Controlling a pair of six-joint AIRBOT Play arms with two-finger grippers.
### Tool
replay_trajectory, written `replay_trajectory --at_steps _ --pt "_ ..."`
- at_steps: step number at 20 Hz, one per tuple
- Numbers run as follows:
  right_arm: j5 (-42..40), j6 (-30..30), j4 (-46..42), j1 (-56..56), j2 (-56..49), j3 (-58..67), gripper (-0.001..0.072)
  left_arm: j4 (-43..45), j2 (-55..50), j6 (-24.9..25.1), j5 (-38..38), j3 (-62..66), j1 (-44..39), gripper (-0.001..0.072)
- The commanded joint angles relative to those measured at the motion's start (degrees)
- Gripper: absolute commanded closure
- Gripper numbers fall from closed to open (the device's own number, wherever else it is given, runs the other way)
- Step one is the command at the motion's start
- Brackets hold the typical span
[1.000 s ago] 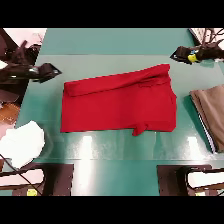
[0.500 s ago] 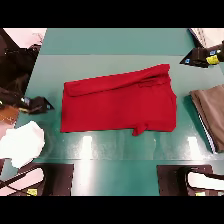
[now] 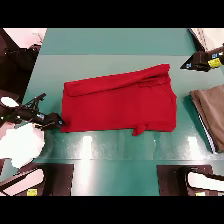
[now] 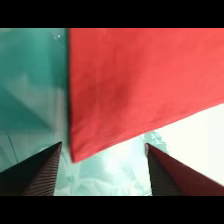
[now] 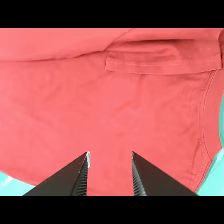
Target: Fold the shirts.
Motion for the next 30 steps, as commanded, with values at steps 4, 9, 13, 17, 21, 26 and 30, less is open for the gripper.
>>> replay_trajectory --at_steps 4,9,13,17,21,26,30 --pt "1.5 0.0 0.1 0.0 0.1 0.0 0.0404 0.4 0.0 -1.6 2.8 -2.2 -2.7 0.0097" --pt "4.0 0.1 -0.2 0.0 0.1 -0.1 0.0404 -1.3 0.0 -1.5 4.2 -1.5 -2.7 0.0682" --pt "2.0 0.0 -0.5 -3.2 6.2 -14.0 0.0404 -1.8 0.1 -1.4 1.1 4.8 -2.7 0.0683" --pt "-7.6 0.0 -0.3 -11.3 15.0 -39.0 0.0371 -4.5 0.1 -1.0 -0.9 9.1 -2.7 0.0683" --pt "-13.4 -1.4 0.3 -17.7 16.9 -57.2 0.0232 -7.0 0.1 0.0 -0.3 9.4 -2.7 0.0683" --pt "-20.9 -4.3 4.7 -16.2 16.9 -64.3 0.0261 -7.0 0.1 0.0 0.9 9.4 -2.7 0.0683" --pt "-23.4 -4.3 4.6 -12.0 15.1 -62.8 0.0264 -6.9 0.1 0.0 0.9 9.4 -2.7 0.0683"
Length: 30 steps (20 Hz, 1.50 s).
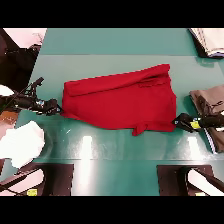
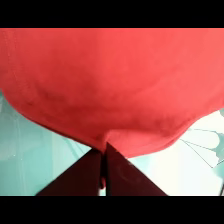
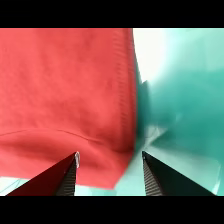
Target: Fold the shirts.
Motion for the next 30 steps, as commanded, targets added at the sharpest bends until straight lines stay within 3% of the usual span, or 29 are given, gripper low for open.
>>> replay_trajectory --at_steps 1,3,4,9,17,22,27,30 --pt "-2.3 -0.6 0.7 2.9 -2.3 0.4 0.0315 -0.1 0.0 0.1 0.0 0.1 0.0 0.0683" --pt "-1.5 -0.6 0.6 4.2 -3.8 2.1 0.0613 -0.1 0.0 0.1 -0.4 0.1 0.0 0.0683" --pt "-1.1 -0.7 0.5 4.9 -3.6 3.0 0.0693 -0.1 0.1 0.3 -0.4 0.1 0.0 0.0684" --pt "0.7 0.4 0.5 4.4 7.9 16.6 0.0695 0.5 7.3 -0.7 0.0 11.5 0.0 0.0683" --pt "-6.7 1.8 0.1 -0.7 22.7 53.4 0.0695 0.1 16.9 -3.7 -1.6 54.7 0.0 0.0683" --pt "-5.7 1.7 0.0 -11.0 28.0 66.6 0.0695 -1.7 17.2 -8.9 -1.7 77.0 0.0 0.0683" --pt "1.5 1.8 0.6 -17.8 26.8 74.9 0.0696 -11.8 17.2 -9.0 -4.8 77.7 0.0 0.0683" --pt "13.5 3.6 4.2 -17.7 19.4 77.6 0.0696 -11.6 17.2 -8.9 -6.0 65.6 0.0 0.0683"
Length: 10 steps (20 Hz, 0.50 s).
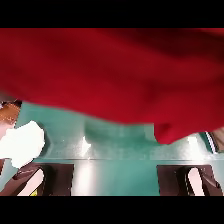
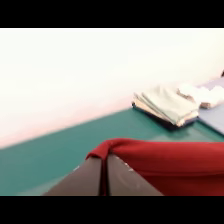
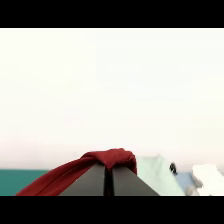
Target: Fold the shirts.
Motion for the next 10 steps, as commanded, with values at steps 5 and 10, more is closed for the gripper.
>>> replay_trajectory --at_steps 5,10 --pt "25.8 6.3 2.9 7.5 -22.5 1.6 0.0696 1.3 -6.6 0.5 -2.1 -28.7 0.0 0.0683" --pt "23.4 8.7 -7.5 22.6 -38.2 -10.5 0.0696 6.5 -19.9 2.4 -2.2 -37.8 -2.1 0.0683"
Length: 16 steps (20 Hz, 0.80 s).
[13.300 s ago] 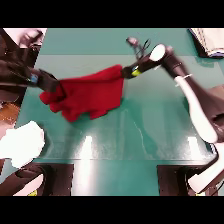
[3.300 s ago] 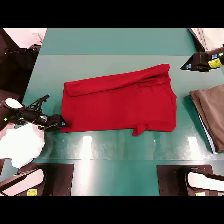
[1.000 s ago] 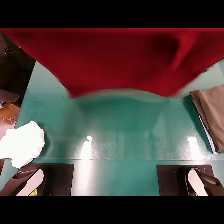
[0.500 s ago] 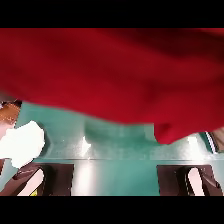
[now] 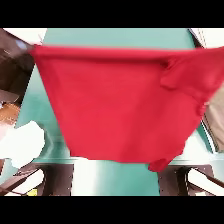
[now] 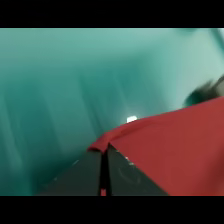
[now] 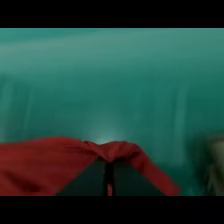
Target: Fold the shirts.
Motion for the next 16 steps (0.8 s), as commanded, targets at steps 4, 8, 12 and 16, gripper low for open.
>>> replay_trajectory --at_steps 4,8,12,16 --pt "-12.8 1.6 -11.7 14.3 -19.4 -9.4 0.0696 4.7 -19.4 4.7 10.8 -5.4 -4.6 0.0683" --pt "-24.1 1.6 -11.7 15.1 -27.3 -3.0 0.0696 3.9 -25.2 5.3 26.6 -5.2 -4.9 0.0683" --pt "-29.0 -0.3 -12.3 15.0 -29.8 2.6 0.0696 3.8 -25.6 12.0 30.3 -3.5 -4.8 0.0683" --pt "-25.7 -0.5 -20.1 15.9 -27.5 -1.1 0.0698 5.3 -25.6 15.1 23.5 -2.5 -4.7 0.0683"
